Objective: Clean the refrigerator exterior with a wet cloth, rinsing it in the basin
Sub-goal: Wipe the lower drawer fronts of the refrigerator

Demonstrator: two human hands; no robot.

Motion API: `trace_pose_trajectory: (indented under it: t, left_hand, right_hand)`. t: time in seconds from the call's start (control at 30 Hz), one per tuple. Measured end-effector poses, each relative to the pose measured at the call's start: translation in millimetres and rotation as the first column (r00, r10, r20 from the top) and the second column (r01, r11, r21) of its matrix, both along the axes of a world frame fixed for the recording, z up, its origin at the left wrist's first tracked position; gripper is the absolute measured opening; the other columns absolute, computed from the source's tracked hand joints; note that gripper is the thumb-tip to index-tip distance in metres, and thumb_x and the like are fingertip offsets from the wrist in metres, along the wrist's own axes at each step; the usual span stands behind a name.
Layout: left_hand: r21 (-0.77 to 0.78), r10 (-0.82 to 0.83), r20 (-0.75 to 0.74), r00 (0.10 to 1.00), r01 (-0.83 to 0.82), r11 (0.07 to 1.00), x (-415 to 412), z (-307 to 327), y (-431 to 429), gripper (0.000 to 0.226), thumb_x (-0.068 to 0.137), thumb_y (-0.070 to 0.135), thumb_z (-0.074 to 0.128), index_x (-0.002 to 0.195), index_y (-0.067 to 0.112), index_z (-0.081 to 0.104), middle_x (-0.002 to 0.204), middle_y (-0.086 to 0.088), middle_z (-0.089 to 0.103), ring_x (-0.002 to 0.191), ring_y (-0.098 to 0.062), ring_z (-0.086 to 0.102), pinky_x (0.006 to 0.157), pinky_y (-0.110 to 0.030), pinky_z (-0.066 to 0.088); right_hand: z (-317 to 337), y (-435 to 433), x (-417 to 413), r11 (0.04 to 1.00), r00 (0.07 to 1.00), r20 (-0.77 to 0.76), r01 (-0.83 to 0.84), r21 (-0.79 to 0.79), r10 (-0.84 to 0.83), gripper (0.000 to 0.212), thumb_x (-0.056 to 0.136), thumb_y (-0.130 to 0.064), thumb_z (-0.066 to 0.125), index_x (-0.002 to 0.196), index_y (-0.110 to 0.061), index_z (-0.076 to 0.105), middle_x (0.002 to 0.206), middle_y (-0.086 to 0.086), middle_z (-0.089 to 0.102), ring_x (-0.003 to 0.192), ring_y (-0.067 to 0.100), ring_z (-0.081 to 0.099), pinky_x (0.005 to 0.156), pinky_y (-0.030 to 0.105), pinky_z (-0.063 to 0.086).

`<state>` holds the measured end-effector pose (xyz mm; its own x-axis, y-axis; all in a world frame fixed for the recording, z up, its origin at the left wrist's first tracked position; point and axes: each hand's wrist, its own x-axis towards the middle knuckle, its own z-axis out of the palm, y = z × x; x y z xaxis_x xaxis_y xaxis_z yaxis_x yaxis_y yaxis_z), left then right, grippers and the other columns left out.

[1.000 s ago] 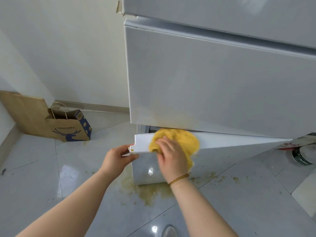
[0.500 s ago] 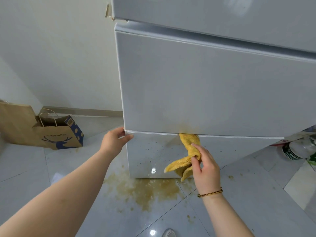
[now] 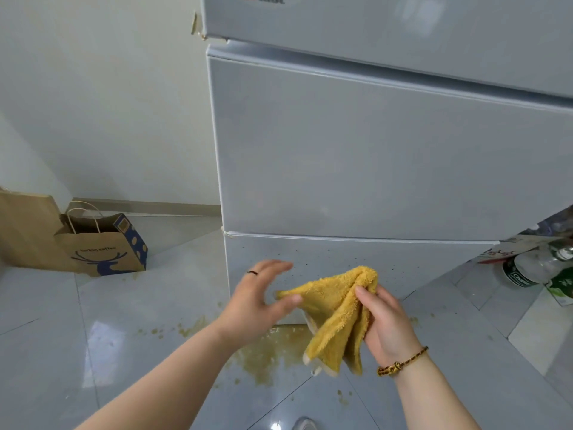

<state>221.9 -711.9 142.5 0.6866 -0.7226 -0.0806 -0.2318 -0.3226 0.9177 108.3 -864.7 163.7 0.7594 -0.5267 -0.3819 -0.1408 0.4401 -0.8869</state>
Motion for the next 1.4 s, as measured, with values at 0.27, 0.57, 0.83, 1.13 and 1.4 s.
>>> trace_pose_trajectory:
  t: [0.27,0.57,0.83,1.13,1.4]
  left_hand:
    - [0.06,0.13,-0.176,0.976,-0.121,0.991,-19,-18,-5,0.026,0.082,0.016,0.065,0.059,0.023,0.054,0.042,0.016,0.05,0.044,0.002,0.045,0.048,-0.009,0.034]
    - [-0.181,0.41,-0.142,0.901,-0.431,0.884,-23,-98,-47,0.028,0.074,0.007,0.071,0.078,0.033,0.061,0.066,0.008,0.063,0.057,0.007,0.057,0.054,-0.006,0.042]
    - [-0.511,0.478,0.062,0.876,-0.383,0.77,0,-176,-76,0.039,0.068,0.011,0.077,0.084,0.043,0.06,0.061,0.015,0.064,0.063,0.007,0.057,0.058,-0.003,0.04]
    - [-0.762,0.768,0.391,0.508,-0.291,0.579,30,-206,-51,0.049,0.079,0.069,0.04,0.125,0.055,0.031,0.126,0.041,0.029,0.118,0.01,0.034,0.1,-0.003,0.024]
    - [-0.631,0.659,-0.046,0.75,-0.534,0.563,55,-186,-26,0.046,0.096,0.025,0.032,0.141,0.029,0.024,0.128,0.018,0.037,0.114,0.0,0.035,0.094,-0.02,0.025]
  right_hand:
    - [-16,-2,2,0.873,0.945,-0.186,-0.32,-0.368,0.268,0.033,0.069,-0.044,0.072,0.082,-0.017,0.057,0.08,-0.002,0.065,0.081,0.014,0.062,0.074,0.021,0.051]
    - [-99,-32,13,0.382,0.93,-0.363,-0.319,-0.868,-0.049,0.006,0.095,-0.025,0.042,0.097,-0.023,0.047,0.084,-0.001,0.045,0.091,0.021,0.051,0.079,0.027,0.041]
    - [-175,-39,39,0.237,0.969,0.155,0.199,-0.951,-0.191,0.014,0.087,-0.039,0.038,0.08,-0.036,0.05,0.075,-0.012,0.056,0.07,0.018,0.058,0.057,0.014,0.04]
    - [-199,-59,56,-0.146,0.571,0.816,0.818,-0.556,0.089,0.02,0.09,-0.018,0.048,0.104,-0.009,0.06,0.109,-0.011,0.06,0.104,0.006,0.057,0.09,0.01,0.043]
    - [-166,-90,92,-0.559,0.687,0.613,0.706,-0.436,0.39,0.023,0.097,-0.016,0.033,0.111,-0.008,0.049,0.115,0.012,0.047,0.098,0.025,0.05,0.089,0.024,0.039]
